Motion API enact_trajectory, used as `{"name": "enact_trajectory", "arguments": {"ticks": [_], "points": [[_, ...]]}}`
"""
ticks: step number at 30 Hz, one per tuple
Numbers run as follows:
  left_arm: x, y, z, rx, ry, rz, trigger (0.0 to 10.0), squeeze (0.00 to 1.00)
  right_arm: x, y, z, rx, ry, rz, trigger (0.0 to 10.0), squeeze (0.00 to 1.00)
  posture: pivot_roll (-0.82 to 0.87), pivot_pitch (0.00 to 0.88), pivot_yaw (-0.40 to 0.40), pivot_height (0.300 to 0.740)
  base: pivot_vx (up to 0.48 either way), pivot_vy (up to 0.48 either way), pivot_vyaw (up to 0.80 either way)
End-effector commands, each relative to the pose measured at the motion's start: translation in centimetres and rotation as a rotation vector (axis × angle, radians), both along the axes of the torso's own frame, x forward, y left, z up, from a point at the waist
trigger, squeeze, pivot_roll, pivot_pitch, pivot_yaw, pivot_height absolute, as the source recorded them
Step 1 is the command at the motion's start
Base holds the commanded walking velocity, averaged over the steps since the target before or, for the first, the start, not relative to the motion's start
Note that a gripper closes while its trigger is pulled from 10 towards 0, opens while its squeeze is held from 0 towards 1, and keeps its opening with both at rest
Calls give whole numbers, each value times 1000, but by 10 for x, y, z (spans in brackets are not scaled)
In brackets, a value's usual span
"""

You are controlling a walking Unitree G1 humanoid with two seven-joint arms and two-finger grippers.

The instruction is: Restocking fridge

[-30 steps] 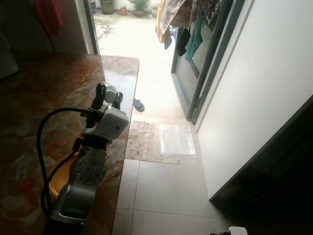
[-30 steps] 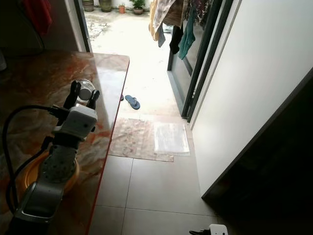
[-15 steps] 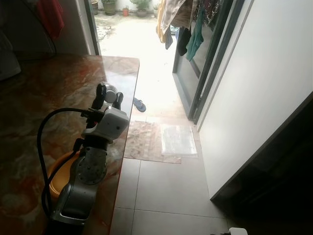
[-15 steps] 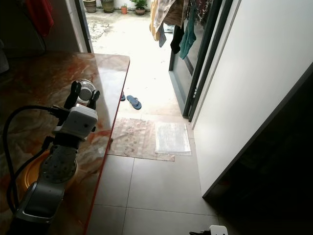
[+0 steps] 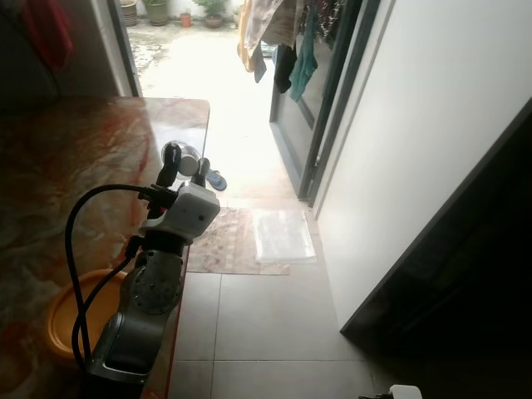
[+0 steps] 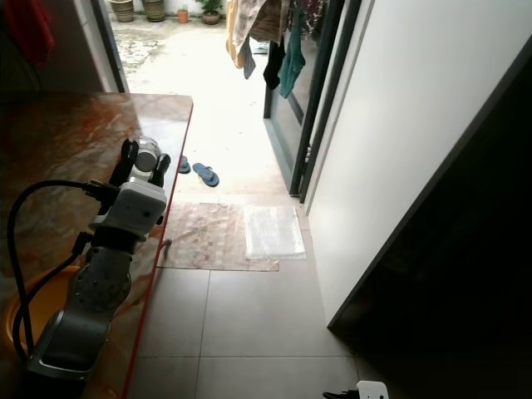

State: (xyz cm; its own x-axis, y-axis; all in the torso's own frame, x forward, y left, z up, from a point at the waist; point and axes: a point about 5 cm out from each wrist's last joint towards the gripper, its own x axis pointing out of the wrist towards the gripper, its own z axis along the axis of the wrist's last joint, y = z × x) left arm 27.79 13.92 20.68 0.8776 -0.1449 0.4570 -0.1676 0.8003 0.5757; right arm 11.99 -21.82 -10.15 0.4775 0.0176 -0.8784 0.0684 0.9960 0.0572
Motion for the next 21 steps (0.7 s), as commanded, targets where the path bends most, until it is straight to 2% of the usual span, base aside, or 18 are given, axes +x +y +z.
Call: {"name": "enact_trajectory", "arguments": {"ticks": [1, 21], "points": [[-1, -3, 7, 10, -32, -8, 10000, 0, -2, -3, 0, -8, 6, -9, 10000, 0, 30, 76, -61, 740, 0, -247, 0], [0, 1, 3, -7, -15, 2, 10000, 0, -1, -2, 0, -15, 1, -13, 10000, 0, 28, 75, -56, 740, 0, -245, 0]]}}
